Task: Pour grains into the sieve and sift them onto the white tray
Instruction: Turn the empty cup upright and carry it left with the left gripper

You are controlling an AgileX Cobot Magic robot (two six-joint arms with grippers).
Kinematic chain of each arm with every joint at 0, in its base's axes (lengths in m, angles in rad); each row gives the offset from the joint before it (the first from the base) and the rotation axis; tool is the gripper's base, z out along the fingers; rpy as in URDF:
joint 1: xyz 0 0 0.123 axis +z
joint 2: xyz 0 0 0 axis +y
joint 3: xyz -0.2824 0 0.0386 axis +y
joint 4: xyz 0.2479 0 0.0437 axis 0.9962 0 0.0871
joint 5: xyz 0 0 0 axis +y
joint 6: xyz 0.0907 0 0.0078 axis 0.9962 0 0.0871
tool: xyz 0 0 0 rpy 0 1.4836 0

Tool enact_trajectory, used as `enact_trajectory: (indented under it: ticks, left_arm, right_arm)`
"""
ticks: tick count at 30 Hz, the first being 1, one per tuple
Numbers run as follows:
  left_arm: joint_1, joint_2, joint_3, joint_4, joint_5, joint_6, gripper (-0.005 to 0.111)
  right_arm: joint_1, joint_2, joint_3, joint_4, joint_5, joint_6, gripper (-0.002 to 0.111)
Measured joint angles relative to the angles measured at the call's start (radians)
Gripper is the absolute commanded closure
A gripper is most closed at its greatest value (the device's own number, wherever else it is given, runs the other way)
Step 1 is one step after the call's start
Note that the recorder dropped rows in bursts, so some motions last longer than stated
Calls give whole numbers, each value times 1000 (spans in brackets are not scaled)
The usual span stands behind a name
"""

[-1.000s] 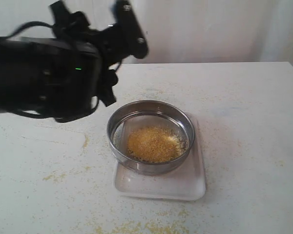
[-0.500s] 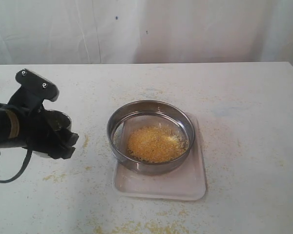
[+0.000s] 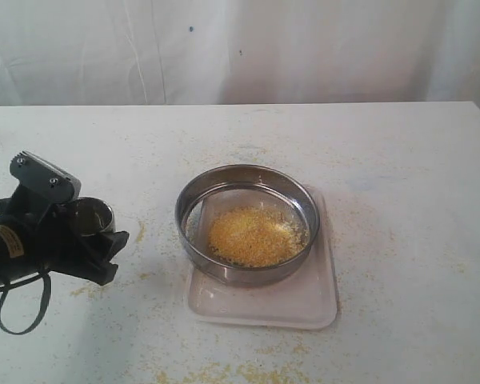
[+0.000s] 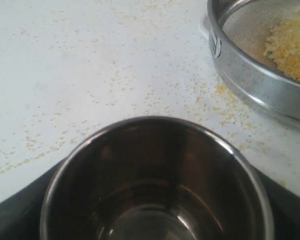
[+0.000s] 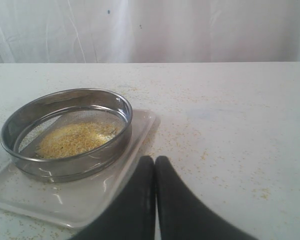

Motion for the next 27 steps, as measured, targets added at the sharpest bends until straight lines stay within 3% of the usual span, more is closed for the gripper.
enact_trajectory:
  ticks: [4,23,27]
  left_arm:
    - [0,75,0,-44,-101,10,104]
    - [0,219,0,-103,-265,10,36]
    - [0,219,0,-103,-270,10,31]
  right_arm:
    - [0,0,0,0,0,0,108]
    - [0,0,0,0,0,0,108]
    - [0,0,0,0,0,0,108]
